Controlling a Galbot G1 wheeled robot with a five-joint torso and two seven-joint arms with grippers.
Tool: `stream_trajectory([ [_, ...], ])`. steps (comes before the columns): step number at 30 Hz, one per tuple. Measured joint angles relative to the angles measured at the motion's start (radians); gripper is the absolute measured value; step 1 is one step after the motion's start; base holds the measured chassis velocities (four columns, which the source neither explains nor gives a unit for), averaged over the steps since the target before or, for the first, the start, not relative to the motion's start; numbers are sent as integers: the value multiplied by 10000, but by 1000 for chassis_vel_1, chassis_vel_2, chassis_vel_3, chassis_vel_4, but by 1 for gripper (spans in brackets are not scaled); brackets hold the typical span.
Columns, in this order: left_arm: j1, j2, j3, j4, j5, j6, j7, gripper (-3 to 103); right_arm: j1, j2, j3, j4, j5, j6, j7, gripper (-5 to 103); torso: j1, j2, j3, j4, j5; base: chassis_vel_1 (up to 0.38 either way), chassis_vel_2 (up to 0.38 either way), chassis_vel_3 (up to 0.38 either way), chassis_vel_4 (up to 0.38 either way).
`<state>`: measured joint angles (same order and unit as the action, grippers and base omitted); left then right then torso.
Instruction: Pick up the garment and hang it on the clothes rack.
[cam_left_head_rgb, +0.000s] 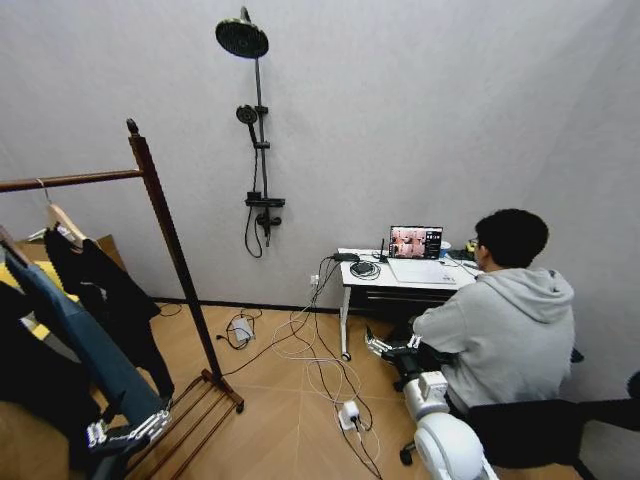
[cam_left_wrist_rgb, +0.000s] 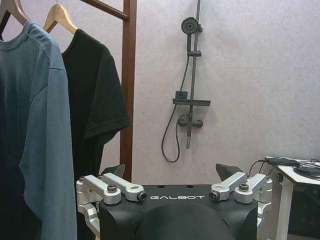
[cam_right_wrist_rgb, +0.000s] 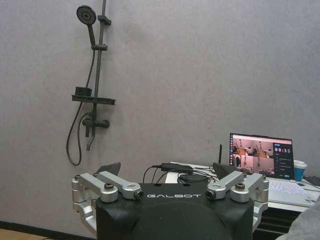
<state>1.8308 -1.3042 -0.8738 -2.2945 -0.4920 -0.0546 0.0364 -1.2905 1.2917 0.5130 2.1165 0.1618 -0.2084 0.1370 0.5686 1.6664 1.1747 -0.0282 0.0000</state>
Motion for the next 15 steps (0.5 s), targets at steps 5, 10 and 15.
stream_trajectory([
  [5,0,0,0,0,0,0,0,100,-33,4,2,3,-21,18,-11,100,0,0,0,-1,0,12,-91,-92,4],
  [10,0,0,0,0,0,0,0,100,-86,6,9,37,-38,23,-15,100,1,0,0,0,0,0,-114,-130,-15],
  [15,0,0,0,0,0,0,0,100,-107,20,13,42,-63,32,-17,100,0,0,0,-4,3,-12,-143,-141,-19],
])
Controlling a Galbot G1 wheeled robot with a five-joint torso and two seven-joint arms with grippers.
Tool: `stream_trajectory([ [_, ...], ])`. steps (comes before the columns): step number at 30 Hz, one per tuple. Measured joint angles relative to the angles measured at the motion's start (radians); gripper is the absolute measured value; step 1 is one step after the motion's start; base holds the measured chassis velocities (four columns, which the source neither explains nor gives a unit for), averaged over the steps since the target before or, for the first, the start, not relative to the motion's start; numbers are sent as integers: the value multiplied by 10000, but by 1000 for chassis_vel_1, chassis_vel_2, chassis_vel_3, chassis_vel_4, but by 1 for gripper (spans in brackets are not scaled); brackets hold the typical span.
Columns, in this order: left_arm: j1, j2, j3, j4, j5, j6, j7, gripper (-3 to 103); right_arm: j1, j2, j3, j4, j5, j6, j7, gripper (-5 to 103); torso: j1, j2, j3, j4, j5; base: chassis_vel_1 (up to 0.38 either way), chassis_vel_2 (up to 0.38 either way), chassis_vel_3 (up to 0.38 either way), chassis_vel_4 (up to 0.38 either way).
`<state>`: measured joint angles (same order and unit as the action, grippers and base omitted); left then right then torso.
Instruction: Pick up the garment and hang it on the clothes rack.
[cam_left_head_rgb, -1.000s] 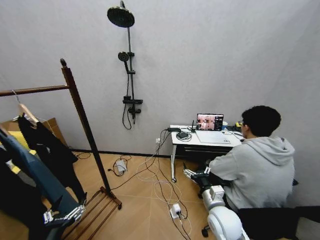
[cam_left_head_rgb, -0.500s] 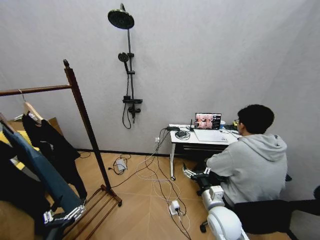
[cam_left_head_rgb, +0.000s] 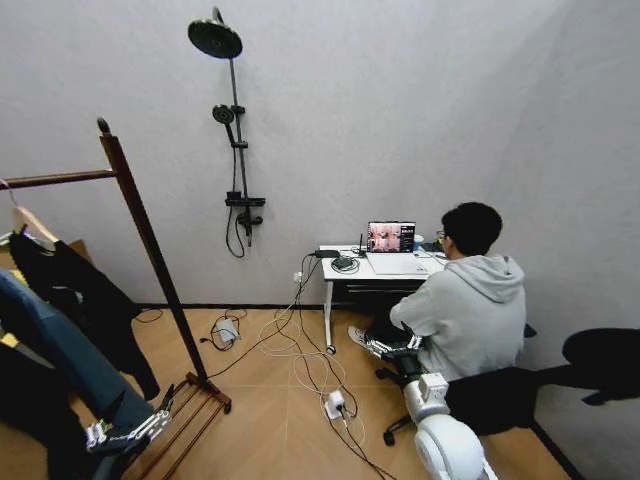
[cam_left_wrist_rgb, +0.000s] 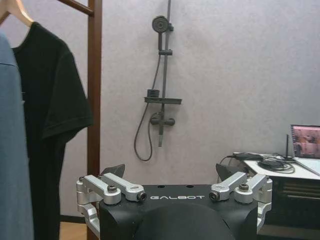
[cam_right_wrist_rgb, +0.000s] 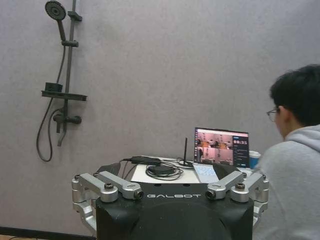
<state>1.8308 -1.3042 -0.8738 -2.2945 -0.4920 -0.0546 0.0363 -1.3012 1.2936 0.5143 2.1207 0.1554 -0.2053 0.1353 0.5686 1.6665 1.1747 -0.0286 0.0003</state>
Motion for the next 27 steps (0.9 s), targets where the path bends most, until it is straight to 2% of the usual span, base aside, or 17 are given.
stream_trajectory([
  [10,0,0,0,0,0,0,1,100,-11,51,-28,5,-49,14,-14,100,1,-1,0,7,-4,27,-57,-60,19],
  [18,0,0,0,0,0,0,1,100,-24,40,-28,-20,-58,49,-21,100,1,0,0,0,-3,45,-76,-82,27],
  [27,0,0,0,0,0,0,1,100,-78,45,-24,-50,-74,93,-31,100,1,0,0,4,-3,55,-52,-53,57],
])
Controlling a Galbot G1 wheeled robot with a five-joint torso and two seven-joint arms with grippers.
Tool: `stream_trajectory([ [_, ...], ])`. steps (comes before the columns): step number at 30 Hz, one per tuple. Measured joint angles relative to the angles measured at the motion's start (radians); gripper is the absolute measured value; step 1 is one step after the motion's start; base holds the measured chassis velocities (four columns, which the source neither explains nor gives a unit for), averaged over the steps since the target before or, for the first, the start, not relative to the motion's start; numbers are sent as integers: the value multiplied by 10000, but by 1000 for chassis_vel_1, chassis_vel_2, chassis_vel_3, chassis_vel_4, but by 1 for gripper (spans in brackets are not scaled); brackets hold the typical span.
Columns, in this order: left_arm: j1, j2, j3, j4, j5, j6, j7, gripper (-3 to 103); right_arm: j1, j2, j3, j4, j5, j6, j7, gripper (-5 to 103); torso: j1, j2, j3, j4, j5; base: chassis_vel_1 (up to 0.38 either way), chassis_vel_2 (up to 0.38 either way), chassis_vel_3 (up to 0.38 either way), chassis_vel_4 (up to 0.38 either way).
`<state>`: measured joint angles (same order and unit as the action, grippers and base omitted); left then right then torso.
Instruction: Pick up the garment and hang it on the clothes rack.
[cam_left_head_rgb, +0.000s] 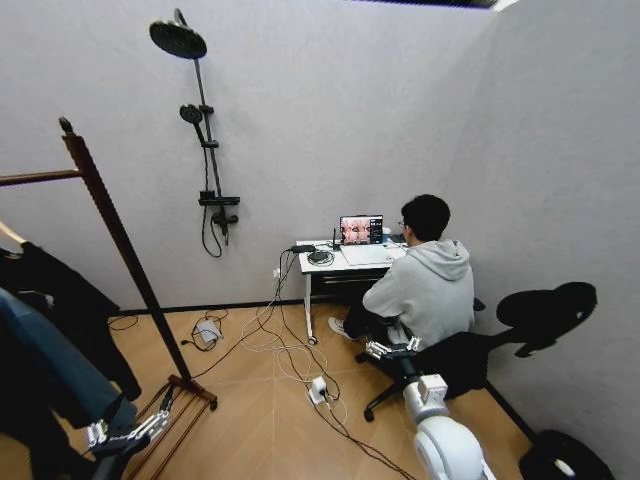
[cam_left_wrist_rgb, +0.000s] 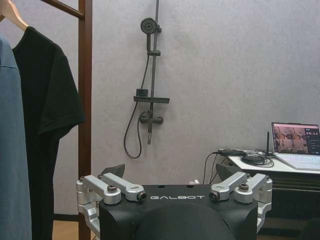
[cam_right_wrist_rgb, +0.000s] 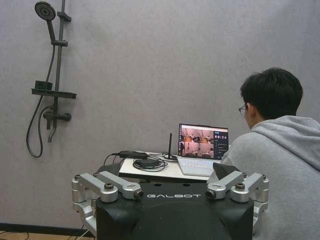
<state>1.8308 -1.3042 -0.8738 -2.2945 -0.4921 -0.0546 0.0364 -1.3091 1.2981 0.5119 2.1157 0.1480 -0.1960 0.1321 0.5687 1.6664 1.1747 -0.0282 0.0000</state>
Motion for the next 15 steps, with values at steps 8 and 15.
stream_trajectory([
  [8,0,0,0,0,0,0,0,100,-110,21,0,8,-61,54,-10,100,4,-1,1,-1,0,68,-71,-80,59],
  [15,0,0,0,0,0,0,0,100,-160,38,-8,14,-95,130,-27,100,-2,1,-1,-2,0,153,-159,-161,162],
])
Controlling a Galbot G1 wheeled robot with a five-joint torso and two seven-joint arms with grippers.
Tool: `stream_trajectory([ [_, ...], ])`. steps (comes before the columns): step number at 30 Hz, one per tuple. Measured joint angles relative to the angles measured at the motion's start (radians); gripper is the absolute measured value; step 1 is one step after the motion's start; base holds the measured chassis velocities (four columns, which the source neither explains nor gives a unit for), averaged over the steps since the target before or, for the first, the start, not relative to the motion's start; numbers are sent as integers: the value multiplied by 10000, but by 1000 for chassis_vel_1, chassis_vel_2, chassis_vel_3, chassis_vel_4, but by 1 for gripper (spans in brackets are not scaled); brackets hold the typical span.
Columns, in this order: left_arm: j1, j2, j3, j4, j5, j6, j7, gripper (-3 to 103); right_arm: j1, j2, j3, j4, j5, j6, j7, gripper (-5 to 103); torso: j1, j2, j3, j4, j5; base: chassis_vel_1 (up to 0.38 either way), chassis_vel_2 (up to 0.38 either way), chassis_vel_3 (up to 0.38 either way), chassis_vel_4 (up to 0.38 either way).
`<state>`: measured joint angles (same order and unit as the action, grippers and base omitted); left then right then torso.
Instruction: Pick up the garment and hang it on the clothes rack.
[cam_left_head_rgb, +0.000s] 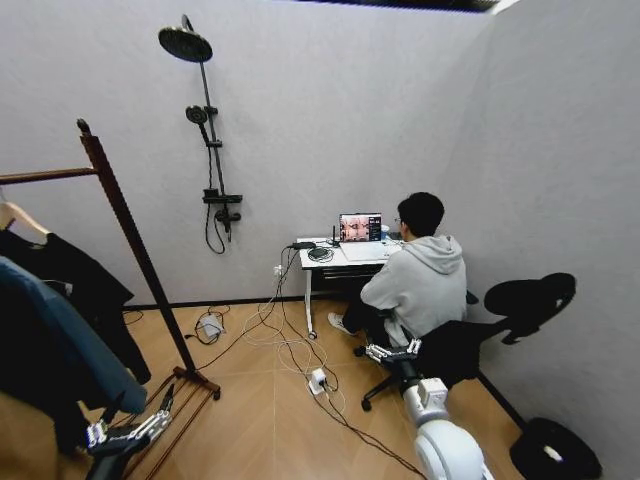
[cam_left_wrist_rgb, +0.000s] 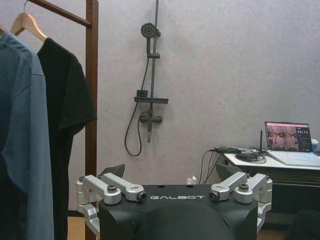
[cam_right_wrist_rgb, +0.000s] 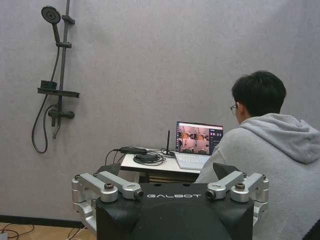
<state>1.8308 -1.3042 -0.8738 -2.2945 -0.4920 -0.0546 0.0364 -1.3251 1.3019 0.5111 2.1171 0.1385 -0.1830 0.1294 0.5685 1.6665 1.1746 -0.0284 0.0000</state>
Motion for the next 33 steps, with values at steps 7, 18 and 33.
stream_trajectory([
  [7,0,0,0,0,0,0,0,100,-3,6,-17,-2,-34,23,-18,100,-1,1,0,0,-1,161,-137,-140,161],
  [18,0,0,0,0,0,0,0,100,77,37,-113,-80,-88,24,-52,100,3,-1,1,1,0,116,-105,-94,115],
  [33,0,-1,0,0,0,0,0,100,93,106,-115,-209,-123,62,-77,100,2,-1,1,0,1,109,-108,-102,107],
])
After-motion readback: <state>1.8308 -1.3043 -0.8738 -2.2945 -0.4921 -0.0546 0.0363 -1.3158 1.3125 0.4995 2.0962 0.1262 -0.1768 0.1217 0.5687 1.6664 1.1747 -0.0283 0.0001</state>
